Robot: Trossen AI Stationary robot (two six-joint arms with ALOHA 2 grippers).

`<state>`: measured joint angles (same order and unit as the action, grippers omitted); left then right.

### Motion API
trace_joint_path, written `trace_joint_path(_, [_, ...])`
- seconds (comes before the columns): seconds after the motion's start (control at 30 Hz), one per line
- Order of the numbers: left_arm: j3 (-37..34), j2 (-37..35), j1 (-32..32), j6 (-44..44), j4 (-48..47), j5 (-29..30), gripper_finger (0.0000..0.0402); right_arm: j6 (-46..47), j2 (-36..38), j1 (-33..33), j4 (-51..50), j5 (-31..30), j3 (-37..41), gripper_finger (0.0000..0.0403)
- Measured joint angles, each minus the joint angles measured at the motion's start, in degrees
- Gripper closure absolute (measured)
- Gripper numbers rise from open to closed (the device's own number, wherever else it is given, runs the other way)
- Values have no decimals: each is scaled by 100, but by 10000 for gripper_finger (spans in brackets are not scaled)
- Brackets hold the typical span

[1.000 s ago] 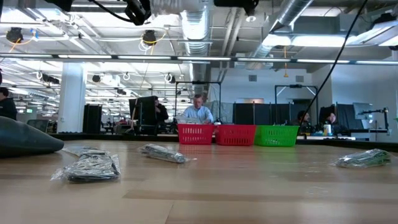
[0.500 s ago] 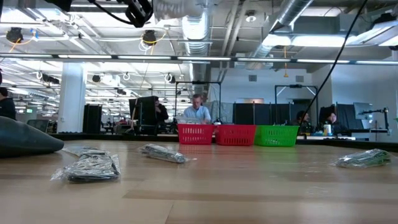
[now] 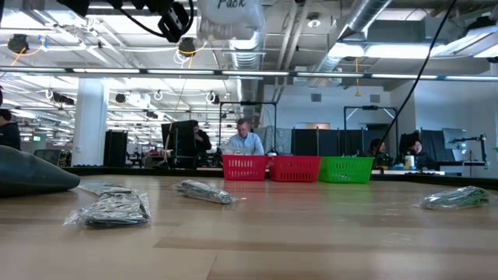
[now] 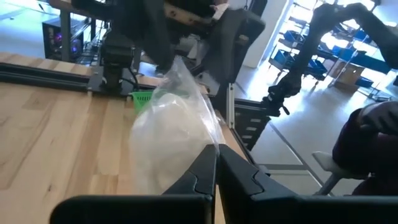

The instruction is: Pick & Place Travel size toiletries

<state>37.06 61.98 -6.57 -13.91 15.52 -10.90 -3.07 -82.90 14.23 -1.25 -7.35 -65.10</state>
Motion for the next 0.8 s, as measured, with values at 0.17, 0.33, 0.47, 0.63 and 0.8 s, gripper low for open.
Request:
trace_joint_path(0.17, [0,0,0,6,-5,75,401,11,-130,-125,69,0,-8,172])
trace_joint_path(0.33, [0,33,0,9,-29,190,401,11,-229,-190,61,-3,-106,172])
trace_joint_path(0.47, [0,31,0,11,-17,190,401,11,-295,-190,6,-4,-142,181])
trace_joint_path(0.63, [0,33,0,11,-13,190,401,7,-295,-236,-1,-8,-142,230])
trace_joint_path(0.8, [0,31,0,16,-8,190,401,-55,-295,-284,-3,-15,-142,318])
